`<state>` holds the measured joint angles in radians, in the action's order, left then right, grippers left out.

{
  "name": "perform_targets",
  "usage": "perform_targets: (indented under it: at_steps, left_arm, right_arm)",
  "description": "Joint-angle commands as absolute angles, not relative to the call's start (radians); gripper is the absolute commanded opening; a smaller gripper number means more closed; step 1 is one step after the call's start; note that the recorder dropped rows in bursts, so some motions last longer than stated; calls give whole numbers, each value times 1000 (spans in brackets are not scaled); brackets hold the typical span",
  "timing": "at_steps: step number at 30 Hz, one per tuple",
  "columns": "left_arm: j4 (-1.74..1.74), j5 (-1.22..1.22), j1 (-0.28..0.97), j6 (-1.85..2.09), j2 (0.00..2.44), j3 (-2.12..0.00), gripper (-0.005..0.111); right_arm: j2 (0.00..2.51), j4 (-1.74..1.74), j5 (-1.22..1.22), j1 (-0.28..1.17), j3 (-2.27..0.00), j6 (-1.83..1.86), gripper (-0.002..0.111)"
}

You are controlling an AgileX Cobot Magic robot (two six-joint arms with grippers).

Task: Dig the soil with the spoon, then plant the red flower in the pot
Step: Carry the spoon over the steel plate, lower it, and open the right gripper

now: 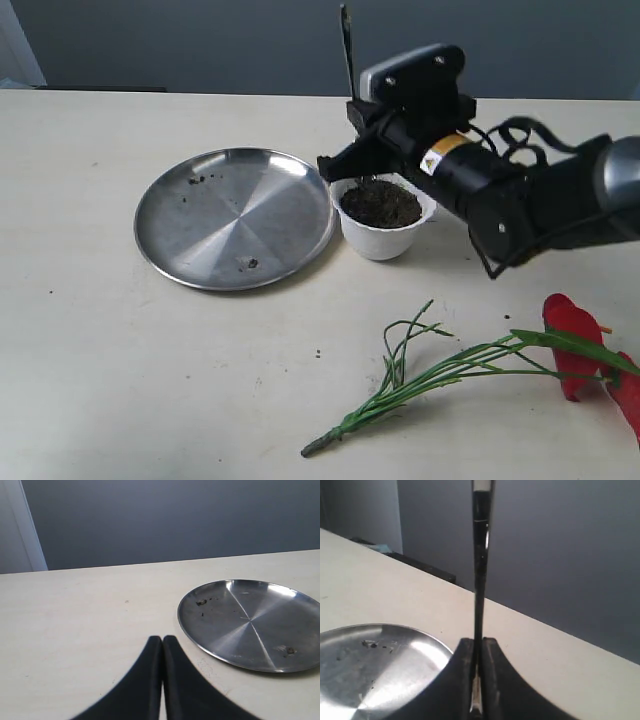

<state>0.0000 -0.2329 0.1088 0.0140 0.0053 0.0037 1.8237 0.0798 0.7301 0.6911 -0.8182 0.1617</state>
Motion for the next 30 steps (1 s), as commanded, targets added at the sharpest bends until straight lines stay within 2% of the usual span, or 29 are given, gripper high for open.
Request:
perform_targets:
  at_steps: [1, 4, 7, 14, 18, 30]
  left_arm:
    - [0, -232, 112, 10, 0, 0, 0]
    - [0, -232, 112, 10, 0, 0, 0]
    - [0, -232, 112, 10, 0, 0, 0]
    - [0, -232, 112, 10, 0, 0, 0]
    - [0, -232, 112, 10, 0, 0, 0]
    - [0, -232, 112, 10, 0, 0, 0]
  right_arm:
    - [1780, 0, 356, 688, -987, 187, 1]
    - [1792, -15, 13, 700, -1157, 182, 1]
    - [1825, -17, -179, 729, -1288, 190, 1]
    - [1942, -15, -256, 835, -1484, 228, 1]
    - [2059, -15, -385, 885, -1595, 232, 1]
    - [2425, -17, -683, 889, -1949, 234, 1]
